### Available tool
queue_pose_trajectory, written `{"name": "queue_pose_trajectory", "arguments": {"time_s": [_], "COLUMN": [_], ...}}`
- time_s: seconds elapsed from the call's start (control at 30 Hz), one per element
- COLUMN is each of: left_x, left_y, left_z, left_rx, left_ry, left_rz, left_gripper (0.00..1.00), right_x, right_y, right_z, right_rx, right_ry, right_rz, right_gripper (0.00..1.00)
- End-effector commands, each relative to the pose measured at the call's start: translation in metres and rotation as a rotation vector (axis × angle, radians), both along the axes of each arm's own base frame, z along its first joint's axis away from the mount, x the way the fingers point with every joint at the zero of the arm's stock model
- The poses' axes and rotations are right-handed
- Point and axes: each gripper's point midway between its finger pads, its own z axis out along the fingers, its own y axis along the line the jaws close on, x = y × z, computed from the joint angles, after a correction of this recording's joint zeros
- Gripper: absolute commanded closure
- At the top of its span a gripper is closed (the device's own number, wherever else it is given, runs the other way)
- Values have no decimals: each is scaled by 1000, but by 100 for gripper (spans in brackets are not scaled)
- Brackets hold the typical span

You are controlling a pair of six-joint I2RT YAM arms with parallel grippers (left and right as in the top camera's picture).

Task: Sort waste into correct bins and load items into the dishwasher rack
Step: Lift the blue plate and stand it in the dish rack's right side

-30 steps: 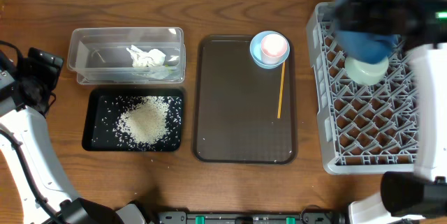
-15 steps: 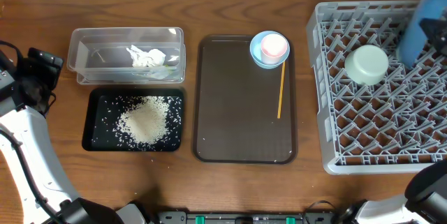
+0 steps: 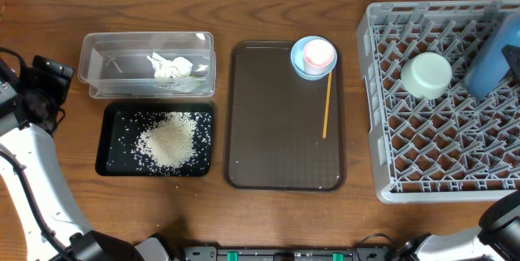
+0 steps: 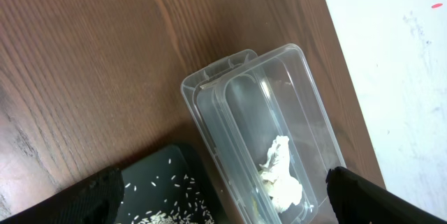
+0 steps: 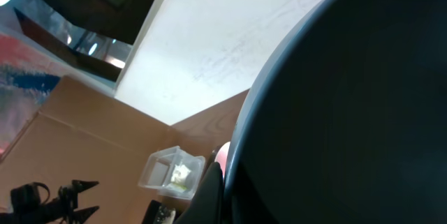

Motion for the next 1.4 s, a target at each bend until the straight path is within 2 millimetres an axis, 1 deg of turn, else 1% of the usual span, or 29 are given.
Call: {"name": "queue_pose_trajectory", "arguments": {"time_s": [0.0, 0.07, 0.17, 0.3, 0.47, 0.6, 0.67, 0.7, 0.73, 0.77, 0.83, 0.9, 1.03, 1.1, 1.2, 1.37], "left_x": [-2, -2, -2, -2, -2, -2, -2, -2, -2, -2, -2, -2, -2, -2, -2, -2], "left_y": [3, 3, 3, 3, 3, 3, 3, 3, 3, 3, 3, 3, 3, 3, 3, 3], "left_z": [-2, -2, -2, -2, -2, -2, -2, -2, -2, -2, -2, -2, -2, -2, -2, -2], "left_rx": [4, 4, 4, 4, 4, 4, 4, 4, 4, 4, 4, 4, 4, 4, 4, 4], "left_ry": [10, 10, 10, 10, 10, 10, 10, 10, 10, 10, 10, 10, 10, 10, 10, 10], "left_rz": [12, 12, 12, 12, 12, 12, 12, 12, 12, 12, 12, 12, 12, 12, 12, 12], "left_gripper": [5, 5, 5, 5, 5, 5, 5, 5, 5, 5, 5, 5, 5, 5, 5, 5], "right_x": [0, 1, 1, 4, 11, 10, 5, 2, -1, -4, -11, -18, -33, -38, -48, -60], "right_y": [1, 0, 1, -1, -13, -33, -43, -46, -50, -52, -60, -67, -75, -74, -69, -56], "right_z": [-6, -10, -9, -19, -35, -58, -66, -68, -67, -65, -62, -59, -47, -37, -19, 22], "right_rx": [54, 65, 72, 94, 90, 43, 6, -16, -38, -56, -63, -70, -103, -120, -119, -158], "right_ry": [-3, -9, -75, -53, 60, 203, 278, 309, 330, 342, 395, 435, 484, 483, 480, 400], "right_rz": [32, 43, 92, 89, 2, -139, -214, -248, -278, -299, -373, -437, -544, -570, -620, -662], "right_gripper": [99, 99, 99, 99, 99, 99, 95, 91, 83, 78, 77, 67, 64, 59, 55, 56]}}
